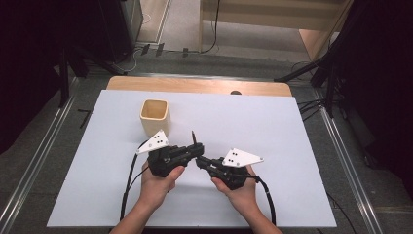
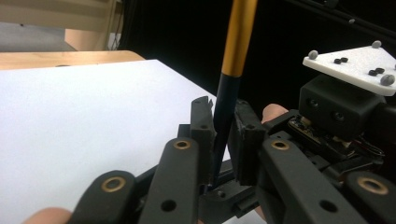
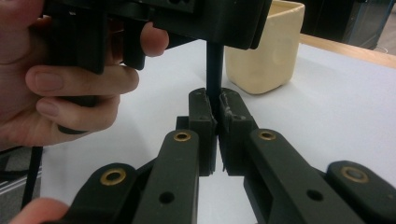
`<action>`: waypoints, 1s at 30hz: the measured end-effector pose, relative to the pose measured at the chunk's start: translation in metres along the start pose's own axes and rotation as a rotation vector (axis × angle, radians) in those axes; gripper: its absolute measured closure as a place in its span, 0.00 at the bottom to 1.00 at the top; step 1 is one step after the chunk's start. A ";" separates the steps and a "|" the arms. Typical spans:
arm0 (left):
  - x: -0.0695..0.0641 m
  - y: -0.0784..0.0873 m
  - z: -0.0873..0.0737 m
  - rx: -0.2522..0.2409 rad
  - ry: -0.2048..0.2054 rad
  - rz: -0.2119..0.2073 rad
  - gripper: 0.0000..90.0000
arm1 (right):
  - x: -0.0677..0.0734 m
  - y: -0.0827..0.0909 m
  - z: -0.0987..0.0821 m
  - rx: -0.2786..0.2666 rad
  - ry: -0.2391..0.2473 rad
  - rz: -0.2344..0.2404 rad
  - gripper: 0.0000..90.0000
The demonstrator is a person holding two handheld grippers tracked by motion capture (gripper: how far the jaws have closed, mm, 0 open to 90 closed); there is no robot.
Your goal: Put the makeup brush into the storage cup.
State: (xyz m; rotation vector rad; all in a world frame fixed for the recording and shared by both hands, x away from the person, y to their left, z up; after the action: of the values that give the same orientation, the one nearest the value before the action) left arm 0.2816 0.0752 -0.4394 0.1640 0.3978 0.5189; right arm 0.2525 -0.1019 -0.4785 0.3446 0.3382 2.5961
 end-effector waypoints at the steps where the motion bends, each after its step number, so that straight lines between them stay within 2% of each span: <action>1: 0.000 0.000 0.000 0.000 -0.003 0.001 0.94 | 0.000 0.000 0.000 -0.001 0.003 -0.002 0.94; 2: 0.001 0.001 0.000 -0.003 -0.004 0.000 0.94 | 0.000 0.001 0.000 0.000 0.017 -0.015 0.88; 5: 0.002 0.004 0.003 -0.017 -0.022 0.020 0.94 | 0.002 0.002 0.000 0.008 0.067 -0.040 0.59; 6: 0.002 0.005 0.003 -0.018 -0.026 0.025 0.94 | 0.002 0.002 -0.001 0.015 0.071 -0.046 0.46; 7: 0.003 0.006 0.004 -0.024 -0.032 0.034 0.94 | 0.001 0.003 -0.001 0.016 0.070 -0.053 0.38; 9: 0.005 0.009 0.006 -0.031 -0.042 0.052 0.94 | 0.000 0.006 -0.001 0.003 0.061 -0.105 0.14; 11: 0.008 0.013 0.007 -0.041 -0.058 0.085 0.94 | -0.004 0.011 0.000 -0.014 0.041 -0.166 0.03; 13: 0.010 0.016 0.008 -0.052 -0.081 0.126 0.94 | -0.008 0.015 0.000 -0.022 0.028 -0.188 0.00; 14: 0.011 0.017 0.008 -0.053 -0.086 0.134 0.94 | -0.011 0.020 0.000 -0.032 0.024 -0.206 0.00; 16: 0.014 0.020 0.010 -0.062 -0.079 0.138 0.94 | -0.015 0.026 -0.001 -0.041 0.015 -0.238 0.00; 23: 0.022 0.026 0.013 -0.062 -0.100 0.175 0.94 | -0.033 0.054 -0.003 -0.069 -0.021 -0.297 0.00; 30: 0.030 0.033 0.017 -0.063 -0.121 0.207 0.94 | -0.044 0.071 -0.010 -0.075 -0.039 -0.338 0.00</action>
State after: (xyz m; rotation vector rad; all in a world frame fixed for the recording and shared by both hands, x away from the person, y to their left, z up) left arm 0.2973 0.1182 -0.4257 0.1759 0.2465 0.7212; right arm 0.2558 -0.1858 -0.4748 0.2838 0.2593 2.2609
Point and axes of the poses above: each handheld gripper's, and its own axes: y roughly backward along the jaws, z roughly out of its top, x roughly to its left, the point moved 3 cm from there along -y, roughly forward along the jaws, and after that the axes turned 5 degrees about z, right-handed, at the moved point
